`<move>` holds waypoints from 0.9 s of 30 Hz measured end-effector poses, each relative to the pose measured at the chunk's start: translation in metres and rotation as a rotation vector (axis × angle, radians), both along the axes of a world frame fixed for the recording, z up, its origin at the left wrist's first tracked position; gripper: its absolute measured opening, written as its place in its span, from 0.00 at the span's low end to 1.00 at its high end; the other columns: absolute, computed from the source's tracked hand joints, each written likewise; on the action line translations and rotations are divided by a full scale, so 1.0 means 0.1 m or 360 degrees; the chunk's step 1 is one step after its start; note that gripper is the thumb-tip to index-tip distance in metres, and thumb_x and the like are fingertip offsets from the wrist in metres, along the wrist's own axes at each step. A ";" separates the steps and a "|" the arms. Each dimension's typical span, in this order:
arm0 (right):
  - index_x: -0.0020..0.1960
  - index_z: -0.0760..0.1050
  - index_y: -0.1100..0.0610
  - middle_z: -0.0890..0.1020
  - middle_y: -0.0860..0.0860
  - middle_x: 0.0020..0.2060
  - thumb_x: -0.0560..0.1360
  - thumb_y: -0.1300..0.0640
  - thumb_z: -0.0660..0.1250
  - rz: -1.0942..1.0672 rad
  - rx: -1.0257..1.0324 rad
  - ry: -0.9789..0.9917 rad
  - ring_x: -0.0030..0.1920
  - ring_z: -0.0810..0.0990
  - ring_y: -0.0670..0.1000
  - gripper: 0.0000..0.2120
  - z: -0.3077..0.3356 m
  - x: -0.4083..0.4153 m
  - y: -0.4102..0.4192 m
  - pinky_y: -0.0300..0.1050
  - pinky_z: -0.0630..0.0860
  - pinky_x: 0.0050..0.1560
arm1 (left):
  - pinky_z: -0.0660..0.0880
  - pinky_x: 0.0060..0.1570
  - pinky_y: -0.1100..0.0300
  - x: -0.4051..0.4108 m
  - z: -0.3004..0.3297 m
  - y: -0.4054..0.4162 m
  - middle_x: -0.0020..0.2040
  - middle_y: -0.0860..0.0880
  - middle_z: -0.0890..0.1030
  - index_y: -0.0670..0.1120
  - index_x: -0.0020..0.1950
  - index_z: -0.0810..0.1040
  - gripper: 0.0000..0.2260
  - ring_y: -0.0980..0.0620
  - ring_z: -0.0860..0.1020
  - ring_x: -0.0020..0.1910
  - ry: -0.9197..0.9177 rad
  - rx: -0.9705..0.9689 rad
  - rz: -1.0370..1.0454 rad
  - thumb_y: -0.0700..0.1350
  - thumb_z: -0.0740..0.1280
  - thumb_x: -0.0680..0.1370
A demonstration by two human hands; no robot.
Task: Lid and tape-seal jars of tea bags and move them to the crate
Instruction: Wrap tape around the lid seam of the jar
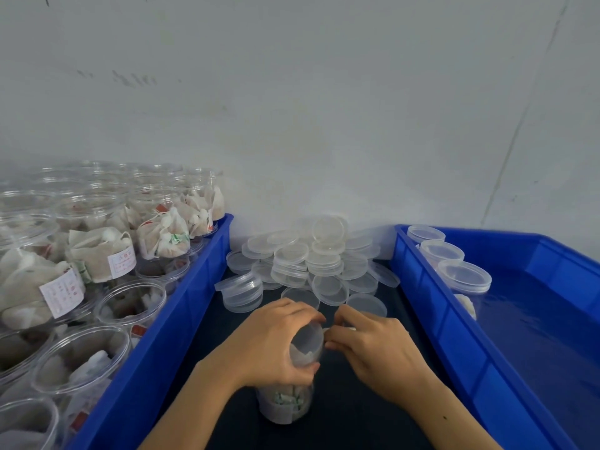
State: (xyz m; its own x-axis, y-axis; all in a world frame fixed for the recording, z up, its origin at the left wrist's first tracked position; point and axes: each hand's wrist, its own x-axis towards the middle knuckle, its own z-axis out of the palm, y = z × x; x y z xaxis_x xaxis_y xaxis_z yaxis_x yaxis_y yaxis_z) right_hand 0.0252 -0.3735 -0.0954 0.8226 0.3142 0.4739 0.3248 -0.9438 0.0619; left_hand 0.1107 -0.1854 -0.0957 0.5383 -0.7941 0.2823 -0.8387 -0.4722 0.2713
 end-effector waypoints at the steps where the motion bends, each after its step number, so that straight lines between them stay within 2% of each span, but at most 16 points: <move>1: 0.43 0.81 0.48 0.78 0.44 0.41 0.76 0.49 0.61 -0.0011 0.0007 -0.0030 0.32 0.77 0.44 0.11 -0.01 0.00 0.01 0.39 0.71 0.23 | 0.64 0.67 0.63 -0.01 -0.01 -0.01 0.69 0.63 0.70 0.57 0.73 0.67 0.30 0.64 0.65 0.66 -0.0007 0.0004 0.0017 0.60 0.68 0.72; 2: 0.43 0.81 0.49 0.78 0.44 0.40 0.76 0.49 0.61 -0.0015 0.0029 -0.0055 0.32 0.77 0.44 0.11 -0.03 -0.01 0.02 0.38 0.71 0.22 | 0.62 0.71 0.59 -0.04 -0.03 -0.02 0.72 0.62 0.66 0.59 0.75 0.64 0.32 0.62 0.62 0.69 -0.0035 0.0031 0.0064 0.61 0.67 0.72; 4: 0.43 0.81 0.50 0.78 0.45 0.40 0.76 0.49 0.58 -0.0037 0.0067 -0.0067 0.31 0.76 0.44 0.14 -0.06 -0.02 0.03 0.39 0.72 0.23 | 0.50 0.77 0.45 -0.13 -0.11 -0.07 0.79 0.57 0.52 0.64 0.76 0.56 0.33 0.50 0.51 0.77 -0.0085 0.0135 0.0275 0.62 0.63 0.73; 5: 0.43 0.81 0.50 0.78 0.45 0.40 0.76 0.49 0.57 -0.0054 0.0077 -0.0056 0.31 0.76 0.44 0.15 -0.06 -0.03 0.02 0.39 0.72 0.23 | 0.45 0.76 0.41 -0.19 -0.15 -0.10 0.80 0.54 0.47 0.67 0.76 0.54 0.31 0.45 0.46 0.78 -0.0072 0.0146 0.0404 0.63 0.61 0.74; 6: 0.43 0.81 0.50 0.78 0.45 0.40 0.77 0.50 0.57 -0.0061 0.0086 -0.0041 0.31 0.76 0.43 0.15 -0.07 -0.04 0.02 0.39 0.73 0.24 | 0.46 0.75 0.40 -0.24 -0.19 -0.14 0.80 0.51 0.45 0.68 0.75 0.54 0.29 0.42 0.45 0.78 -0.0051 0.0113 0.0514 0.64 0.60 0.75; 8: 0.45 0.81 0.50 0.77 0.45 0.41 0.77 0.51 0.60 -0.0061 0.0118 0.0029 0.33 0.77 0.44 0.12 -0.07 -0.05 0.02 0.40 0.74 0.26 | 0.61 0.70 0.47 -0.33 -0.23 -0.20 0.78 0.50 0.54 0.66 0.74 0.56 0.27 0.43 0.55 0.75 -0.0098 0.0011 0.0650 0.65 0.58 0.76; 9: 0.46 0.81 0.50 0.77 0.45 0.42 0.77 0.53 0.63 -0.0067 0.0135 0.0055 0.33 0.77 0.44 0.08 -0.06 -0.06 0.02 0.41 0.75 0.26 | 0.66 0.63 0.54 -0.35 -0.23 -0.22 0.75 0.52 0.59 0.64 0.74 0.57 0.27 0.47 0.60 0.71 -0.0152 -0.0038 0.0689 0.66 0.58 0.76; 11: 0.48 0.81 0.50 0.77 0.46 0.42 0.76 0.55 0.68 -0.0102 0.0157 0.0074 0.33 0.77 0.45 0.04 -0.07 -0.06 0.02 0.41 0.74 0.25 | 0.68 0.53 0.60 -0.34 -0.23 -0.25 0.70 0.56 0.64 0.60 0.74 0.58 0.30 0.52 0.65 0.65 -0.0209 -0.0135 0.0766 0.67 0.59 0.74; 13: 0.49 0.81 0.49 0.77 0.44 0.42 0.75 0.54 0.69 -0.0173 0.0116 0.0126 0.32 0.77 0.44 0.04 -0.06 -0.06 0.03 0.41 0.74 0.25 | 0.68 0.51 0.61 -0.33 -0.23 -0.27 0.68 0.56 0.68 0.54 0.72 0.60 0.33 0.53 0.68 0.62 -0.0220 -0.0196 0.0823 0.68 0.60 0.72; 15: 0.42 0.80 0.47 0.76 0.42 0.37 0.69 0.54 0.74 -0.0238 -0.0004 0.0140 0.29 0.75 0.43 0.04 -0.06 -0.07 0.07 0.37 0.71 0.23 | 0.69 0.51 0.61 -0.34 -0.22 -0.29 0.65 0.56 0.71 0.52 0.69 0.62 0.33 0.53 0.69 0.60 -0.0223 -0.0200 0.0836 0.69 0.60 0.71; 17: 0.34 0.77 0.47 0.75 0.41 0.31 0.60 0.54 0.78 -0.0298 -0.0095 0.0146 0.24 0.72 0.43 0.10 -0.04 -0.07 0.15 0.36 0.67 0.20 | 0.68 0.50 0.61 -0.34 -0.21 -0.30 0.65 0.56 0.71 0.52 0.69 0.62 0.33 0.54 0.69 0.60 -0.0215 -0.0197 0.0845 0.69 0.60 0.71; 20: 0.31 0.74 0.47 0.74 0.42 0.28 0.55 0.53 0.79 -0.0414 -0.0068 0.0190 0.24 0.72 0.43 0.13 -0.06 -0.07 0.24 0.36 0.65 0.20 | 0.68 0.50 0.61 -0.35 -0.22 -0.30 0.66 0.57 0.70 0.52 0.70 0.62 0.33 0.53 0.69 0.60 -0.0203 -0.0198 0.0864 0.69 0.59 0.72; 22: 0.38 0.75 0.48 0.77 0.43 0.35 0.64 0.52 0.75 -0.0466 0.0004 0.0259 0.31 0.76 0.45 0.09 -0.10 -0.07 0.29 0.39 0.69 0.26 | 0.68 0.51 0.61 -0.35 -0.23 -0.30 0.67 0.57 0.70 0.52 0.71 0.62 0.32 0.53 0.68 0.61 -0.0200 -0.0194 0.0872 0.68 0.59 0.72; 24: 0.49 0.72 0.48 0.77 0.44 0.46 0.75 0.53 0.63 -0.0547 0.0035 0.0340 0.43 0.78 0.47 0.04 -0.15 -0.04 0.31 0.41 0.69 0.37 | 0.69 0.52 0.61 -0.35 -0.23 -0.30 0.68 0.56 0.70 0.51 0.71 0.62 0.32 0.53 0.68 0.61 -0.0200 -0.0201 0.0871 0.68 0.59 0.73; 27: 0.51 0.71 0.50 0.77 0.46 0.48 0.77 0.55 0.59 -0.0577 0.0064 0.0344 0.47 0.78 0.49 0.04 -0.14 -0.02 0.32 0.42 0.67 0.39 | 0.69 0.53 0.61 -0.35 -0.22 -0.30 0.68 0.55 0.70 0.50 0.71 0.62 0.32 0.52 0.68 0.62 -0.0200 -0.0202 0.0862 0.67 0.60 0.73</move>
State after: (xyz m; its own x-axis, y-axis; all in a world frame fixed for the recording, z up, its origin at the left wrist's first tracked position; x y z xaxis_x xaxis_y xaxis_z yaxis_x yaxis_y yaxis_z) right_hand 0.0237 -0.3413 -0.1096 0.9583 -0.0289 0.2844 -0.0270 -0.9996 -0.0106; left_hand 0.0759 -0.2157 -0.1182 0.8153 -0.3699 0.4455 -0.5156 -0.8140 0.2677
